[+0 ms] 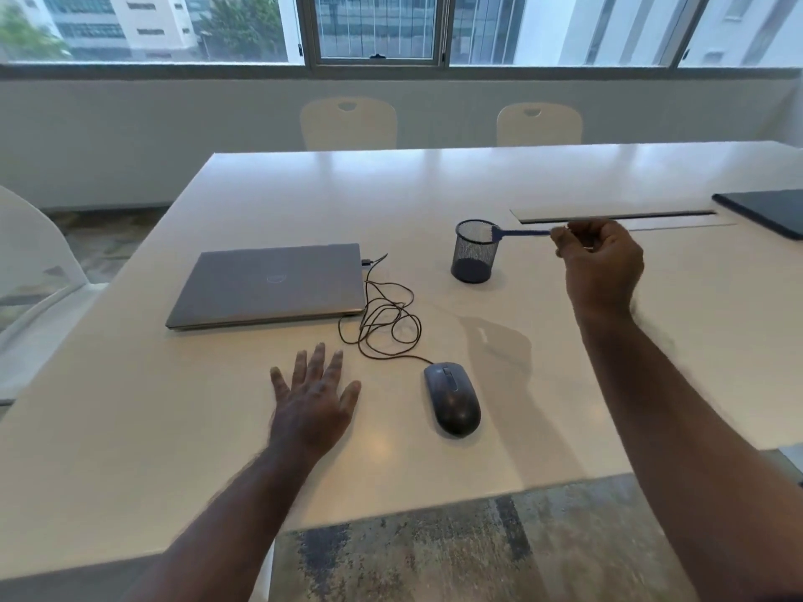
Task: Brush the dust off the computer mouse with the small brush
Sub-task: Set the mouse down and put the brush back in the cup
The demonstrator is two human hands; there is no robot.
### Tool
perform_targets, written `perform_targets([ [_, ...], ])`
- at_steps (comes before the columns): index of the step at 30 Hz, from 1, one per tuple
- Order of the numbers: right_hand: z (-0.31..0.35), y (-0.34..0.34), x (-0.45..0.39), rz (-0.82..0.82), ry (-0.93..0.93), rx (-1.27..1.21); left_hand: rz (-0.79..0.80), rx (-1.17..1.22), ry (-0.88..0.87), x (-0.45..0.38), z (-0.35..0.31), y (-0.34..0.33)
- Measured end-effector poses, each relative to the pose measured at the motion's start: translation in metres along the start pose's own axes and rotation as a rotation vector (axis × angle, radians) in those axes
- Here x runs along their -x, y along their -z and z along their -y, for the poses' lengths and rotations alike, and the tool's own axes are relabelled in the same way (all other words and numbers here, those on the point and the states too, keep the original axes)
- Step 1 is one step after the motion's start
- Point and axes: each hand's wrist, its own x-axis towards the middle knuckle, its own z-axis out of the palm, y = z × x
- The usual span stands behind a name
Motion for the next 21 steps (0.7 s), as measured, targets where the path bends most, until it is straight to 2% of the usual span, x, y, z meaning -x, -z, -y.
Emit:
perform_targets([
  [7, -0.004, -0.051, -0.048, 0.047, 0.188, 0.38, 0.014, -0.025, 0.019, -0.002, 0.002, -0.007],
  [12, -0.017, -0.084, -0.061, 0.195, 0.338, 0.698, 0.016, -0.044, 0.031, -0.003, 0.003, -0.008],
  [21, -0.041, -0.114, -0.062, 0.294, 0.464, 0.953, 0.001, -0.058, 0.038, -0.003, 0.002, -0.01],
])
